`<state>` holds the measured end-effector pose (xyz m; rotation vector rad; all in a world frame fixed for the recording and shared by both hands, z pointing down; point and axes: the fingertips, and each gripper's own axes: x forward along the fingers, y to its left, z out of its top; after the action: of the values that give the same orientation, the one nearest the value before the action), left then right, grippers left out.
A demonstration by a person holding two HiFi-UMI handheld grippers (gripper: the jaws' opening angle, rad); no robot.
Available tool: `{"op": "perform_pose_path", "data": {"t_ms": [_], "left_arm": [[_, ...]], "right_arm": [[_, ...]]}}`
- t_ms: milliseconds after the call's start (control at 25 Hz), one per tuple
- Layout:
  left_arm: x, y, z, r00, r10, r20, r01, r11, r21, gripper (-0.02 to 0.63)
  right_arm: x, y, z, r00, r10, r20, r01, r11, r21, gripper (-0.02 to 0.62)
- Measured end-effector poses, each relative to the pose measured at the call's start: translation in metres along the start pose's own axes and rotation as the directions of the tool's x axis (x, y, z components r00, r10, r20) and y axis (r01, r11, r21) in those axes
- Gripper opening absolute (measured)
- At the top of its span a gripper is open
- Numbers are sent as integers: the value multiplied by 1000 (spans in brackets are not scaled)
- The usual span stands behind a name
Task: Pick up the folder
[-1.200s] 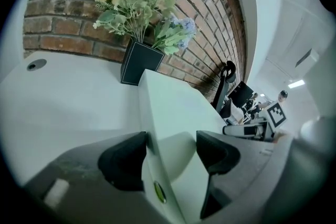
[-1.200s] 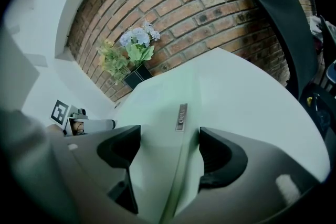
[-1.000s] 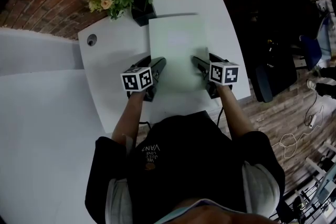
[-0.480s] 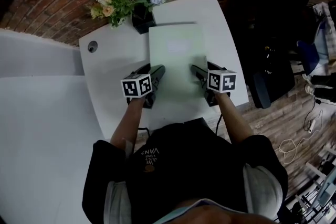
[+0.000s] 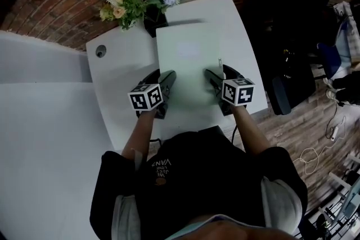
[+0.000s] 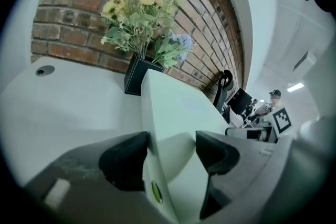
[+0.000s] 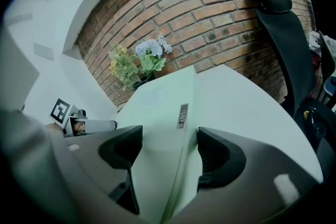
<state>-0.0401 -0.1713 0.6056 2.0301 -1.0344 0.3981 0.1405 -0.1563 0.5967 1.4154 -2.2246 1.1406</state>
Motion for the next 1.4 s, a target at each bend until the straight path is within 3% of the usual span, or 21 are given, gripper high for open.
{"op": "perform_pose_path", "data": {"t_ms": [560, 1400], "left_arm": [[-20, -9, 9, 998, -25, 52, 21, 997, 74, 291], [-74, -9, 36, 978, -17, 206, -16, 988, 157, 288]], "right_arm": [[-17, 18, 4, 999, -17, 46, 18, 999, -35, 318], [-30, 70, 29, 990, 22, 140, 3, 984, -179, 316]]}}
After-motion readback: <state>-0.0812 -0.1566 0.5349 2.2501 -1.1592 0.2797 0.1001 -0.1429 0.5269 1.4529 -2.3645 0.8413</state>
